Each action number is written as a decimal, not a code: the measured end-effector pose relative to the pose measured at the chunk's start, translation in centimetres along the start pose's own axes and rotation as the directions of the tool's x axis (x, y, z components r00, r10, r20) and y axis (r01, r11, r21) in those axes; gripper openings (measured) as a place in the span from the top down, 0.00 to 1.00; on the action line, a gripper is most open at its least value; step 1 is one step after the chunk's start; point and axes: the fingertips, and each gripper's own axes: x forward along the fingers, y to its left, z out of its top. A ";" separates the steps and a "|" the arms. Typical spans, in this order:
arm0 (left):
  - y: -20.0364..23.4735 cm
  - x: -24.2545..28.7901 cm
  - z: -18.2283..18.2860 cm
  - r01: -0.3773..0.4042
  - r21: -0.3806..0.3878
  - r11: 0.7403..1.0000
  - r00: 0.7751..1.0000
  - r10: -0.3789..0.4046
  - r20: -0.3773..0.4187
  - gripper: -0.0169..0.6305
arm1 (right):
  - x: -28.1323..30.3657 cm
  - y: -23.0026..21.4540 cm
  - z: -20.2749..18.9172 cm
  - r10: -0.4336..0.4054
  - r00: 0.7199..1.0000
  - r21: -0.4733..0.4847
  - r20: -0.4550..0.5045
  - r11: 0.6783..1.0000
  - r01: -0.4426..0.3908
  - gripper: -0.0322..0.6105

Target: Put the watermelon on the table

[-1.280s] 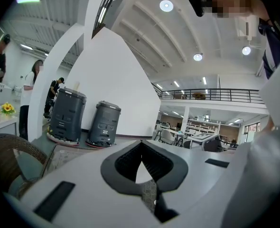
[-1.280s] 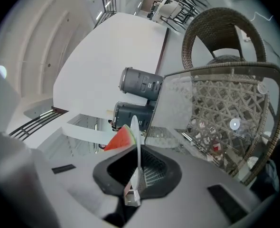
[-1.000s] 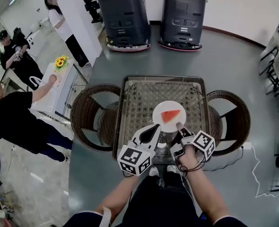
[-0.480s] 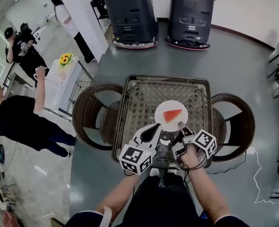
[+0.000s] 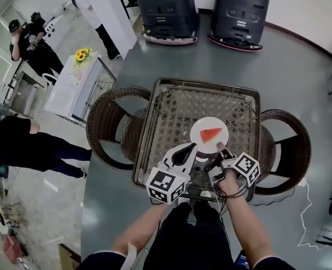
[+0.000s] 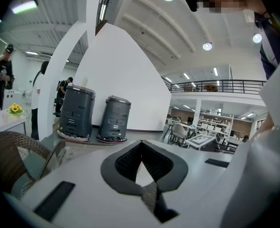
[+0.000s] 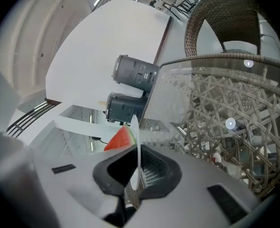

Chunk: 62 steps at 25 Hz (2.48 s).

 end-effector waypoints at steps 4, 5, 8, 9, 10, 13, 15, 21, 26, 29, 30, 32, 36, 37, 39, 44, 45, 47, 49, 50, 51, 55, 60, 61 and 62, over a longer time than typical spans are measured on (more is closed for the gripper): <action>0.0 0.9 -1.3 0.001 -0.009 1.000 1.000 -0.002 -0.018 0.97 | 1.4 -1.6 0.2 0.003 1.000 -0.002 -0.020 1.000 -0.003 0.93; 0.0 1.1 -1.7 0.002 -0.010 1.000 1.000 -0.002 -0.025 0.97 | 1.8 -2.1 0.1 0.001 1.000 -0.003 -0.024 1.000 -0.001 0.93; 0.1 1.8 -2.9 0.001 -0.021 1.000 0.999 -0.002 -0.040 0.97 | 2.8 -3.5 0.1 -0.014 0.999 -0.008 -0.033 1.000 0.013 0.93; 0.2 1.9 -3.3 0.000 -0.026 1.000 0.999 -0.001 -0.045 0.97 | 3.1 -4.0 0.0 -0.019 0.999 -0.008 -0.036 1.000 0.019 0.93; 0.3 2.1 -3.7 -0.001 -0.032 0.999 0.999 0.000 -0.050 0.97 | 3.4 -4.5 0.0 -0.023 0.999 -0.007 -0.039 1.000 0.023 0.93; 0.4 2.4 -4.8 -0.002 -0.042 0.999 0.998 -0.001 -0.068 0.97 | 4.3 -5.6 -0.3 -0.031 0.998 -0.006 -0.052 1.000 0.031 0.93; 0.5 2.5 -5.4 -0.002 -0.047 0.999 0.997 -0.002 -0.080 0.97 | 4.8 -6.2 -0.5 -0.034 0.998 -0.008 -0.061 0.999 0.034 0.93; 0.9 2.8 -6.7 -0.009 -0.064 0.998 0.995 0.003 -0.098 0.97 | 6.0 -7.7 -1.2 -0.036 0.996 -0.010 -0.082 0.999 0.035 0.93; 1.6 3.2 -7.6 -0.029 -0.083 0.996 0.994 0.020 -0.108 0.97 | 6.7 -8.4 -1.9 -0.031 0.994 -0.022 -0.105 0.999 0.028 0.93; 1.6 3.5 -7.8 -0.028 -0.094 0.995 0.994 0.018 -0.109 0.97 | 6.8 -8.6 -2.1 -0.036 0.994 -0.026 -0.107 0.999 0.033 0.93; 1.5 3.6 -7.9 -0.028 -0.096 0.995 0.994 0.018 -0.109 0.97 | 6.8 -8.7 -2.1 -0.037 0.994 -0.026 -0.107 0.999 0.034 0.93; 1.5 3.7 -8.0 -0.027 -0.099 0.995 0.994 0.016 -0.111 0.97 | 6.9 -9.0 -2.2 -0.039 0.993 -0.024 -0.107 0.999 0.037 0.93; 1.6 3.7 -8.3 -0.030 -0.104 0.994 0.993 0.018 -0.117 0.97 | 7.1 -9.3 -2.2 -0.038 0.993 -0.023 -0.110 0.999 0.036 0.93; 1.6 3.7 -8.3 -0.031 -0.105 0.994 0.993 0.018 -0.118 0.97 | 7.1 -9.4 -2.3 -0.038 0.993 -0.022 -0.111 0.999 0.036 0.93; 1.6 3.7 -8.4 -0.032 -0.106 0.994 0.993 0.019 -0.119 0.97 | 7.1 -9.6 -2.3 -0.038 0.993 -0.020 -0.112 0.999 0.036 0.93; 1.5 3.9 -8.7 -0.031 -0.108 0.994 0.992 0.017 -0.123 0.97 | 7.3 -10.1 -2.4 -0.040 0.993 -0.021 -0.114 0.999 0.038 0.93; 1.5 4.0 -8.8 -0.030 -0.109 0.994 0.992 0.017 -0.125 0.97 | 7.4 -10.2 -2.4 -0.041 0.993 -0.020 -0.115 0.999 0.039 0.93; 1.3 4.1 -8.8 -0.027 -0.110 0.994 0.992 0.013 -0.127 0.97 | 7.4 -10.3 -2.4 -0.044 0.992 -0.017 -0.116 0.999 0.042 0.93; 1.1 4.2 -8.8 -0.023 -0.111 0.994 0.992 0.009 -0.128 0.97 | 7.4 -10.4 -2.3 -0.048 0.992 -0.019 -0.116 0.999 0.046 0.93; 1.0 4.3 -8.8 -0.022 -0.112 0.994 0.992 0.007 -0.129 0.97 | 7.4 -10.4 -2.2 -0.052 0.992 -0.024 -0.115 0.998 0.050 0.93; 1.0 4.3 -8.9 -0.021 -0.111 0.994 0.991 0.007 -0.130 0.97 | 7.5 -10.4 -2.2 -0.057 0.992 -0.030 -0.115 0.998 0.053 0.93; 0.9 4.2 -9.0 -0.020 -0.110 0.994 0.991 0.005 -0.133 0.97 | 7.6 -10.6 -2.1 -0.078 0.990 -0.057 -0.117 0.996 0.071 0.93; 0.7 4.2 -8.9 -0.017 -0.110 0.994 0.991 0.002 -0.134 0.97 | 7.7 -10.5 -2.0 -0.109 0.987 -0.102 -0.119 0.990 0.097 0.93; 0.7 4.2 -8.9 -0.016 -0.110 0.994 0.991 0.001 -0.133 0.97 | 7.7 -10.4 -2.0 -0.115 0.986 -0.111 -0.120 0.989 0.102 0.93; 0.6 4.2 -8.9 -0.016 -0.110 0.994 0.991 0.001 -0.133 0.97 | 7.7 -10.4 -1.9 -0.121 0.985 -0.119 -0.121 0.987 0.107 0.93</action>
